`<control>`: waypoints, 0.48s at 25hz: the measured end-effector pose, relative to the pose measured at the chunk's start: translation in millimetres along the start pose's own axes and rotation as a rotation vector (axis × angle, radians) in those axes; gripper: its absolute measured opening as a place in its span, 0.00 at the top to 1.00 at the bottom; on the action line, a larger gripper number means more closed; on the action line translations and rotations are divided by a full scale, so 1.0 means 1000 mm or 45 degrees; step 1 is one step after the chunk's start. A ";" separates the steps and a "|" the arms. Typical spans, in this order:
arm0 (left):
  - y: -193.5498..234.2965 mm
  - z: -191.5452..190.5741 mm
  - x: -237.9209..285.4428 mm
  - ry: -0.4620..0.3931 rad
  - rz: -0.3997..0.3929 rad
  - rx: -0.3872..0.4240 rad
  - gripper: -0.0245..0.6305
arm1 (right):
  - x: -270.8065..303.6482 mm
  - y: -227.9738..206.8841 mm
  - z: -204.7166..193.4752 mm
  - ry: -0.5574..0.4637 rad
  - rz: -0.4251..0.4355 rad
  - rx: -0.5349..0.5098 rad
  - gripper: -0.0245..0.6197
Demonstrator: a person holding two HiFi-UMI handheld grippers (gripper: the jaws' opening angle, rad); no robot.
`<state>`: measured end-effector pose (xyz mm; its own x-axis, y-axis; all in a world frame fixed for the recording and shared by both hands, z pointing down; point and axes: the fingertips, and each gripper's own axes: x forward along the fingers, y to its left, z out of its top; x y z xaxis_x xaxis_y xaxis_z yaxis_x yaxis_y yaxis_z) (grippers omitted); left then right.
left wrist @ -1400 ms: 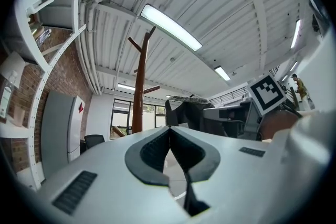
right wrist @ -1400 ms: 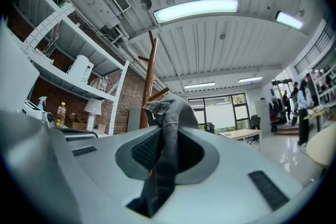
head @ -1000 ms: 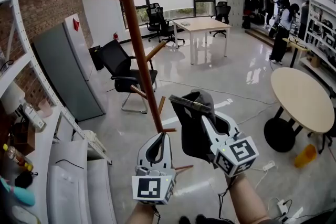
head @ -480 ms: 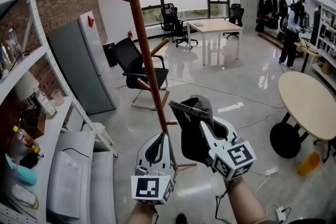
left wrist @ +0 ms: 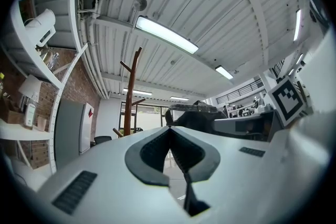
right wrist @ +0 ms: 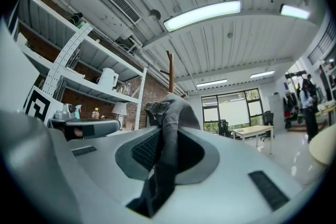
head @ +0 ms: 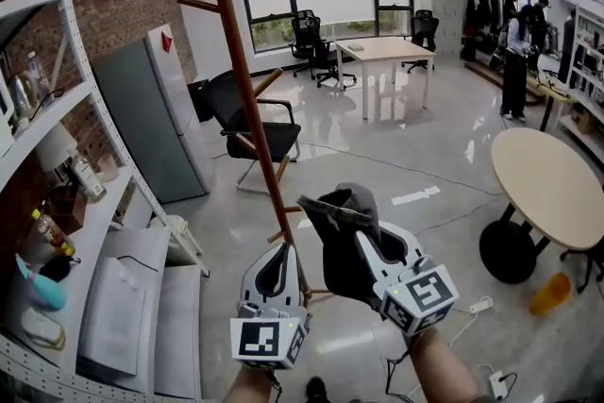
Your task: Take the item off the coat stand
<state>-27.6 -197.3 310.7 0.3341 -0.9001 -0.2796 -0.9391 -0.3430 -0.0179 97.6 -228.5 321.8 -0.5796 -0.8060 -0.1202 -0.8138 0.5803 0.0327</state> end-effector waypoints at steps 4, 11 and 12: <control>-0.016 0.002 -0.013 0.001 0.007 0.000 0.95 | -0.022 0.004 -0.004 0.018 0.023 0.007 0.87; -0.032 -0.003 -0.032 0.022 0.030 -0.005 0.95 | -0.047 0.014 -0.020 0.082 0.076 -0.014 0.87; -0.033 -0.003 -0.034 0.026 0.036 -0.006 0.95 | -0.049 0.016 -0.018 0.088 0.077 -0.011 0.87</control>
<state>-8.1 -156.3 323.6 0.3093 -0.9147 -0.2603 -0.9478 -0.3188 -0.0060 112.2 -181.9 346.4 -0.6288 -0.7760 -0.0492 -0.7775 0.6271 0.0466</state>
